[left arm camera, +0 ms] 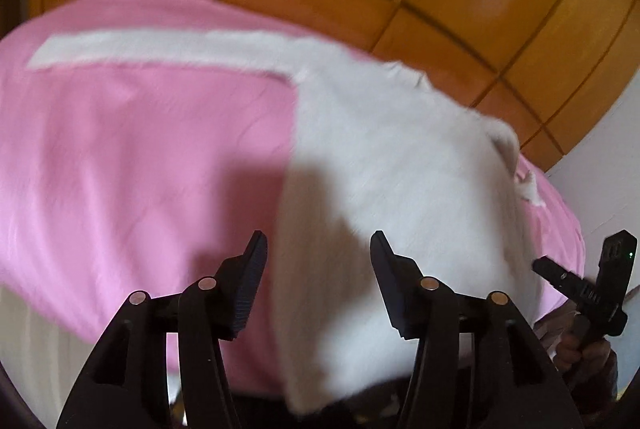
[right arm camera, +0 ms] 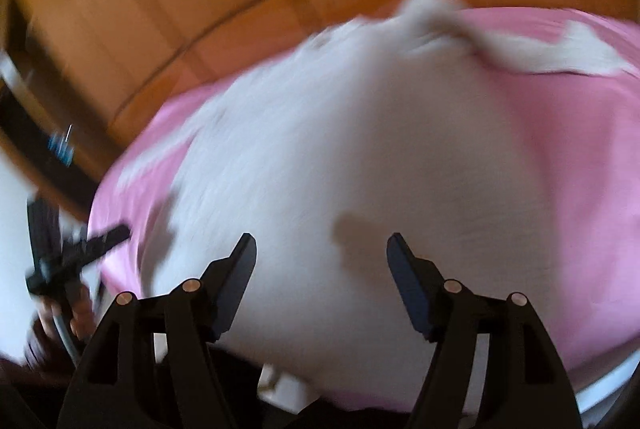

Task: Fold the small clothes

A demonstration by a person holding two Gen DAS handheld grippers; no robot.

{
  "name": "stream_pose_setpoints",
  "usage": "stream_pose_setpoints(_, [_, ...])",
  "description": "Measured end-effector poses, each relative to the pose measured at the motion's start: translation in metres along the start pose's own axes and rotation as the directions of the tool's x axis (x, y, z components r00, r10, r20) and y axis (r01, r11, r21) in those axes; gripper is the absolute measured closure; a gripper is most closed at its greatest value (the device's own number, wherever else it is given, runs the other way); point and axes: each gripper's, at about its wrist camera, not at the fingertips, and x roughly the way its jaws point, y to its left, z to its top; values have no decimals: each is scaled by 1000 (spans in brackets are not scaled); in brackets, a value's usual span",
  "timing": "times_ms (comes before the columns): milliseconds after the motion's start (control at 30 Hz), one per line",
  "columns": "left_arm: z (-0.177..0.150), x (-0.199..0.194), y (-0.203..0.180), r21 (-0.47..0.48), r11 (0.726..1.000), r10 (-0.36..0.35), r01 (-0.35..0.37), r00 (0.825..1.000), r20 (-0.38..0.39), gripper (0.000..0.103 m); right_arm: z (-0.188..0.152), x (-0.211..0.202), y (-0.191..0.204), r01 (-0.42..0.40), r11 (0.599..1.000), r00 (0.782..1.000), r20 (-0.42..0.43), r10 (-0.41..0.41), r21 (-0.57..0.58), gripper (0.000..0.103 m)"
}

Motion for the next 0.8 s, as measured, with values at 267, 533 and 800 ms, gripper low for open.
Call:
stream_pose_setpoints(267, [17,60,-63,116,993,-13,17,999,-30,51,44,-49,-132,219,916,945,163,-285,335,47])
stream_pose_setpoints(533, [9,97,-75,148,989,27,-11,994,-110,51,90,-15,-167,695,719,699,220,-681,15,51])
stream_pose_setpoints(800, [12,104,-77,110,994,27,-12,990,-137,40,102,27,-210,784,536,612,245,-752,-313,49])
